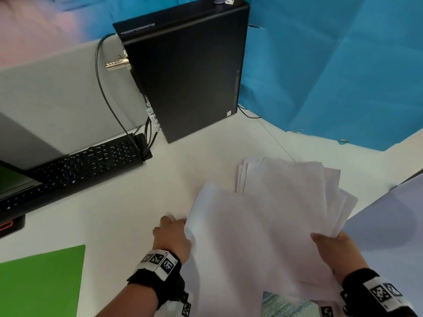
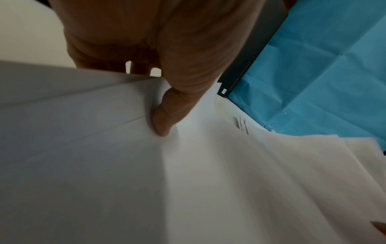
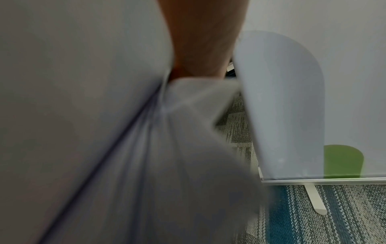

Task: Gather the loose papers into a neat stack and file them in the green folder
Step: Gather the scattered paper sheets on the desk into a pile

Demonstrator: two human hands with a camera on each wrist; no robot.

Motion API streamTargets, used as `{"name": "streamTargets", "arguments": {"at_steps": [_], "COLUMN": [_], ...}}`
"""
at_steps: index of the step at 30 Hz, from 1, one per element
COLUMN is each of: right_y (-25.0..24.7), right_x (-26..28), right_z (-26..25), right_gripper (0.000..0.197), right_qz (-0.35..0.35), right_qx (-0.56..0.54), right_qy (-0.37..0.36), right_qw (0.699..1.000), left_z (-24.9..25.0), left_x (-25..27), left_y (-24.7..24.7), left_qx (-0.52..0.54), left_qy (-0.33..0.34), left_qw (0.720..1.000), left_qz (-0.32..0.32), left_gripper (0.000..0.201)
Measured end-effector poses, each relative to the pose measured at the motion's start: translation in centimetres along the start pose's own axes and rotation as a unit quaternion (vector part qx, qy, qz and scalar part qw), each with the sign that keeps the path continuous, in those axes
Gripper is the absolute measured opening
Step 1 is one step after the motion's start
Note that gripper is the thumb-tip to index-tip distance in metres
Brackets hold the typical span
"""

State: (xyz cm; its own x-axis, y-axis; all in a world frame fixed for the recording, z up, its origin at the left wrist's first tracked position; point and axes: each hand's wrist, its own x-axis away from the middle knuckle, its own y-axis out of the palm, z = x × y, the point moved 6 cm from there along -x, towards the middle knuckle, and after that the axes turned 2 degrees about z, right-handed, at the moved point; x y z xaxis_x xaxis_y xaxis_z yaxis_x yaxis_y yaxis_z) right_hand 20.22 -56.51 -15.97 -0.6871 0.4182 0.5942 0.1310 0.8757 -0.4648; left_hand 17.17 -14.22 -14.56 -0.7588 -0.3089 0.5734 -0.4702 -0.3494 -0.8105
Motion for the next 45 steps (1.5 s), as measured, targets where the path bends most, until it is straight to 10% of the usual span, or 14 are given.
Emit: {"name": "streamTargets", "arguments": {"at_steps": [7, 13, 23, 33, 36, 41, 45], "right_y": [0.3, 1.4, 5.6, 7.3, 7.1, 8.2, 9.9], "right_x": [0.3, 0.6, -0.1, 0.8, 0.3, 0.3, 1.0], "right_z": [-0.6, -2.2, -5.1, -5.9, -5.8, -6.5, -6.9], "right_gripper": [0.015, 0.016, 0.02, 0.017, 0.022, 0.025, 0.043], "right_qz": [-0.007, -0.032, -0.119, -0.193, -0.199, -0.213, -0.245], "right_qx": [0.0, -0.007, -0.013, -0.12, -0.16, -0.14, -0.154], "right_qy": [-0.002, -0.021, -0.068, -0.018, -0.014, -0.03, -0.002], "right_qw": [1.0, 0.999, 0.99, 0.974, 0.967, 0.967, 0.957], "left_z": [0.1, -1.0, 4.4, 6.4, 5.8, 7.3, 9.2], "left_x": [1.3, 5.2, 4.9, -4.3, -5.5, -7.5, -8.0], "left_y": [-3.0, -15.1, -20.3, -3.9, -4.1, -4.7, -4.9], "left_qx": [0.122, 0.189, 0.64, 0.332, 0.28, 0.23, 0.204], "left_qy": [0.021, 0.094, 0.148, 0.013, -0.018, 0.013, 0.086], "left_qw": [0.992, 0.971, 0.753, 0.943, 0.958, 0.973, 0.974], "left_qz": [-0.019, 0.11, 0.027, 0.023, 0.051, -0.001, -0.053], "left_gripper": [0.024, 0.01, 0.042, 0.053, 0.072, 0.037, 0.072]}}
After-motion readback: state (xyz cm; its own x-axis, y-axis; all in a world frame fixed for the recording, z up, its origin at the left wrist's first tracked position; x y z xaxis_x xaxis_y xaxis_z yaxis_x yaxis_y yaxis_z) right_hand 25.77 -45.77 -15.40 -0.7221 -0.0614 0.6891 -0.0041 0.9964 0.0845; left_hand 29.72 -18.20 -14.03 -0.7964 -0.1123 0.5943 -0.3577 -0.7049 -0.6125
